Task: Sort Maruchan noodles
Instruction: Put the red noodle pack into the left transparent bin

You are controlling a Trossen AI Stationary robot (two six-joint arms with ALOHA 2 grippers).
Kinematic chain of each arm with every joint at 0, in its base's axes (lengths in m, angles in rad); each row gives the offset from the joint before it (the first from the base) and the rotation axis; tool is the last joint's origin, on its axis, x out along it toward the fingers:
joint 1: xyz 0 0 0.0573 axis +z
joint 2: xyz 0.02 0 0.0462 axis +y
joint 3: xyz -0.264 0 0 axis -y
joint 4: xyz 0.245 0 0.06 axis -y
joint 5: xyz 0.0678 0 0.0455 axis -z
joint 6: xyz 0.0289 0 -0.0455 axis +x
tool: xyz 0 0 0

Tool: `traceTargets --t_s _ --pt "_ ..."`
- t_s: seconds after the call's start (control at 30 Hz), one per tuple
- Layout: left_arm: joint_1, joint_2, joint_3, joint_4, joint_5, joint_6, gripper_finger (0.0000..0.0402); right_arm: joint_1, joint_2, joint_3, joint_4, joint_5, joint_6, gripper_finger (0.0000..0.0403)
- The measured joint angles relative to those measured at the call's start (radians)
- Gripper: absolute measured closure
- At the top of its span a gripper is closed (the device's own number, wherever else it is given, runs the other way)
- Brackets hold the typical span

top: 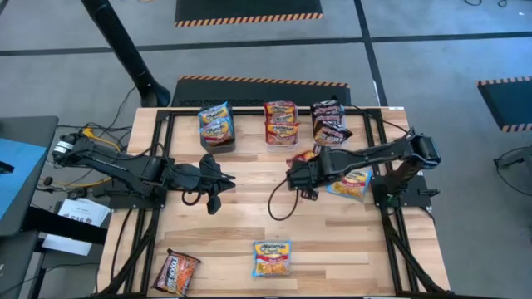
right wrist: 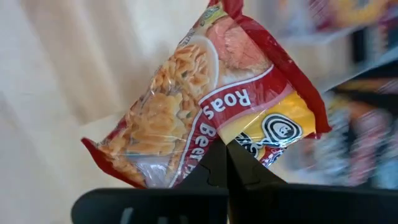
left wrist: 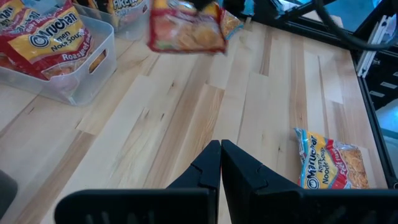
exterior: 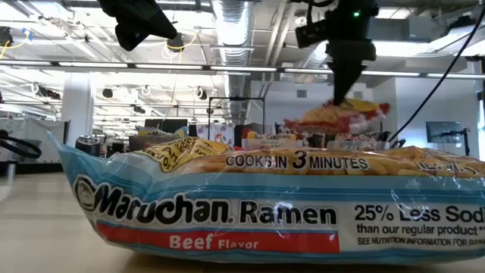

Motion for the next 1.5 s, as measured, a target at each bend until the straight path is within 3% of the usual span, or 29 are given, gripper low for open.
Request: traceTargets --t_s 0.33,0.63,0.8,1.2,1.5 --pt "0.0 0.0 0.0 0.0 0.0 -0.002 0.0401 -0.128 -0.002 0.054 0.158 0.288 -0.532 0.04" --pt "0.0 0.0 0.0 0.0 0.0 -0.002 0.0401 -0.247 -0.002 0.055 0.475 0.338 -1.067 0.0399" --pt "0.0 0.0 0.0 0.0 0.0 -0.002 0.0401 -0.29 -0.002 0.055 0.514 0.335 -1.304 0.0399" --pt "0.0 0.0 0.0 -0.001 0.0 0.001 0.0402 -0.322 0.054 0.055 0.507 0.295 -1.407 0.0399" --pt "0.0 0.0 0.0 -0.046 -0.001 0.0 0.0401 -0.304 0.179 0.055 0.592 0.394 -1.538 0.0399"
